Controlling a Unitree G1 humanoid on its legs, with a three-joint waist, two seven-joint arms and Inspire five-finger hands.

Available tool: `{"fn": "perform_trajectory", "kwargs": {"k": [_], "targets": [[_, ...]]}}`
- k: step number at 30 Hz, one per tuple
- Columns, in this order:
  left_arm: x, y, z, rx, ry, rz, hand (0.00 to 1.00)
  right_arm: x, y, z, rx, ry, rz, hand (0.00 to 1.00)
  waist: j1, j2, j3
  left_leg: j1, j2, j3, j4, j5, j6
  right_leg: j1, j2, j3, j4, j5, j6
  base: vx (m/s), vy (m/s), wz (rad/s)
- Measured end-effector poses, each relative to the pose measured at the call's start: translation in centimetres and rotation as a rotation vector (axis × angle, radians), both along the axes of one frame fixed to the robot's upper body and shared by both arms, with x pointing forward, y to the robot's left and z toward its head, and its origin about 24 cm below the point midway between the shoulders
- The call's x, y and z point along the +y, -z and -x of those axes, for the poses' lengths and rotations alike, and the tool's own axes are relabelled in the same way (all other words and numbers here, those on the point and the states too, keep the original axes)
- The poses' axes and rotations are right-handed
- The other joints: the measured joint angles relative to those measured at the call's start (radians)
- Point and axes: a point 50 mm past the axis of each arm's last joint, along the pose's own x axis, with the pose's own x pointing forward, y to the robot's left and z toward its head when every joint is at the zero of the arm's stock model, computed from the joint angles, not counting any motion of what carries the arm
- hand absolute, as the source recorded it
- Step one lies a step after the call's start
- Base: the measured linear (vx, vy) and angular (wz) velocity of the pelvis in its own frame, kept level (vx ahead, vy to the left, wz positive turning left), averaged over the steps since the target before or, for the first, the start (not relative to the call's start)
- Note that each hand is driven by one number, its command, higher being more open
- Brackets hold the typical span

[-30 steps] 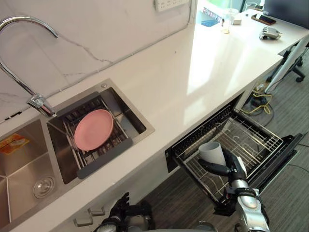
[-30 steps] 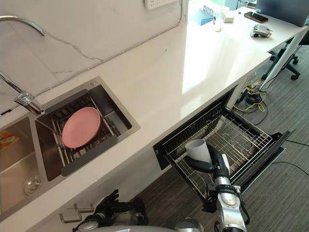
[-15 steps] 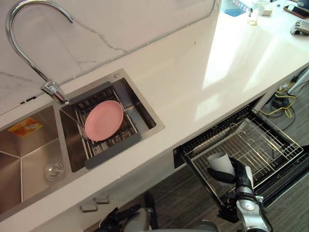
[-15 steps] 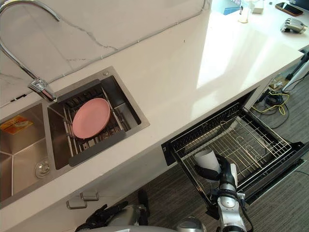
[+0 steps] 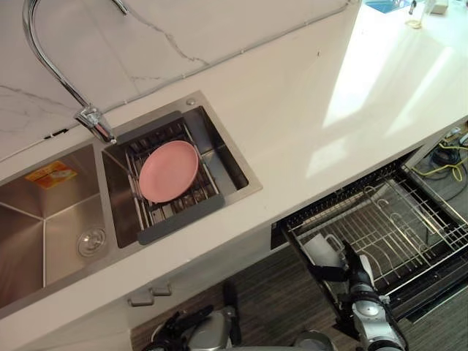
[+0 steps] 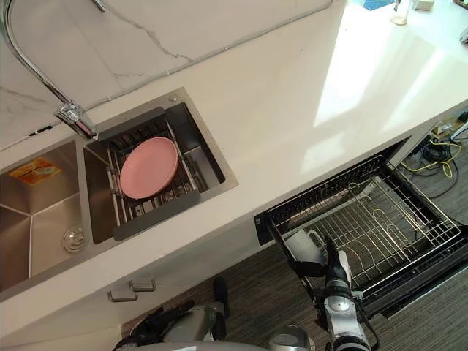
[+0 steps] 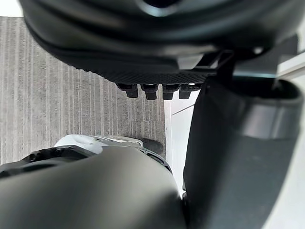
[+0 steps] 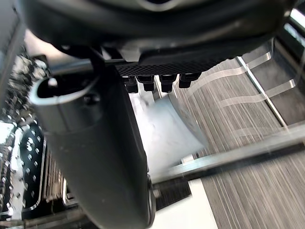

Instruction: Walk over to the sink, pick up the cup, carry it to the dishwasher, place the cup inside the dishwasher, then close the dishwasher door

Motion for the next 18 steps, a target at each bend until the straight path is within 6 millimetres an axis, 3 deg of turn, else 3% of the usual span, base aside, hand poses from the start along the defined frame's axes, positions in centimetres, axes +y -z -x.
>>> {"fn": "perform_trajectory", "kwargs": {"k": [5,9,12,14,18], "targets": [[0.0,0.0,-0.2,0.002,-0.007,0.005,1.0,0.3,0.3,0.2,-0.031,0.08,-0.064,1.0,0.009,-0.003,0.002,0.002,-0.001,0.0,-0.005,0.002,-0.005,0.002,0.0,0.0,-0.004,-0.001,0.0,0.0,-0.004,0.01],[0.0,0.0,-0.1,0.012,-0.019,0.007,1.0,-0.1,-0.7,-0.3,-0.132,0.196,-0.084,1.0,0.009,-0.007,0.003,0.007,0.001,0.007,-0.01,0.002,-0.006,0.001,0.002,0.008,-0.014,0.002,0.002,-0.02,-0.003,-0.06],[0.1,0.1,0.0,0.017,-0.031,0.008,1.0,-0.4,-3.3,-1.8,-0.324,0.317,-0.123,1.0,0.008,-0.011,0.004,0.015,0.012,0.033,-0.012,0.001,-0.008,0.0,0.015,0.036,-0.036,0.02,-0.002,-0.01,-0.017,-0.28],[0.2,0.1,0.2,0.024,-0.05,0.013,1.0,-1.0,-6.5,-2.9,-0.515,0.377,-0.127,1.0,0.007,-0.014,0.002,0.021,0.021,0.055,-0.004,-0.003,-0.013,0.001,0.025,0.063,-0.061,0.037,-0.005,-0.01,-0.02,-0.35],[0.4,0.3,1.0,0.051,-0.118,0.033,1.0,-1.6,-10.9,-2.8,-0.781,0.433,-0.135,1.0,0.005,-0.031,-0.012,0.045,0.033,0.079,0.009,-0.009,-0.017,0.019,0.036,0.095,-0.093,0.051,-0.009,-0.02,-0.025,-0.29]]}}
